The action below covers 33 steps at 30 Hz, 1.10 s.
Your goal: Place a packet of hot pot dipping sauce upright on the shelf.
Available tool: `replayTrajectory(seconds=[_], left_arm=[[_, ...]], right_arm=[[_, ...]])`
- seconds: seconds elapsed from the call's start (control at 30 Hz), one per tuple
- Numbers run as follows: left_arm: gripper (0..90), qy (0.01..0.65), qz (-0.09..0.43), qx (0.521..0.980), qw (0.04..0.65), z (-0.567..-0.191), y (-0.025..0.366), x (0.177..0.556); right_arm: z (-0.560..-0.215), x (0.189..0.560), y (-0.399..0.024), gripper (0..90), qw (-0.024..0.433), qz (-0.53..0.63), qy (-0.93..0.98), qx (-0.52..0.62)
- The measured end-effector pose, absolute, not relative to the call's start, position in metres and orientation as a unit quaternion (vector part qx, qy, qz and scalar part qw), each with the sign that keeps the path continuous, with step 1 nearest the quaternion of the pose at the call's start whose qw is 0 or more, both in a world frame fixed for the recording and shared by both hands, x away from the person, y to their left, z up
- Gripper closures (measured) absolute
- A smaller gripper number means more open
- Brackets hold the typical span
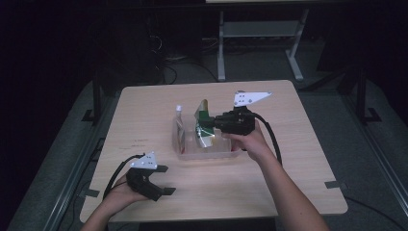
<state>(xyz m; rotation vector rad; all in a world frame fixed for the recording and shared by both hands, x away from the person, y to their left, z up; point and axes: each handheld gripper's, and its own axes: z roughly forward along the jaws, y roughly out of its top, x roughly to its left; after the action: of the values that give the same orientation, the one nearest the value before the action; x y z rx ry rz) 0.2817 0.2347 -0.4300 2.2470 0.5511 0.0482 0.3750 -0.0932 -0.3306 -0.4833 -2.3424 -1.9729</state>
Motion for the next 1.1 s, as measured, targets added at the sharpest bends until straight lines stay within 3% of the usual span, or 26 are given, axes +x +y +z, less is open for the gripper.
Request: replayTrajectory(seconds=[0.53,1.1], left_arm=[[13.4,0.22,0.014,0.893,0.394,-0.434,0.234,0.282],[13.4,0.216,0.014,0.897,0.385,-0.436,0.234,0.282]], right_arm=[[-0.367,0.383,-0.084,90.0,0.027,-0.609,-0.771,-0.185],[-0.377,0.389,-0.082,87.5,0.021,-0.606,-0.769,-0.205]])
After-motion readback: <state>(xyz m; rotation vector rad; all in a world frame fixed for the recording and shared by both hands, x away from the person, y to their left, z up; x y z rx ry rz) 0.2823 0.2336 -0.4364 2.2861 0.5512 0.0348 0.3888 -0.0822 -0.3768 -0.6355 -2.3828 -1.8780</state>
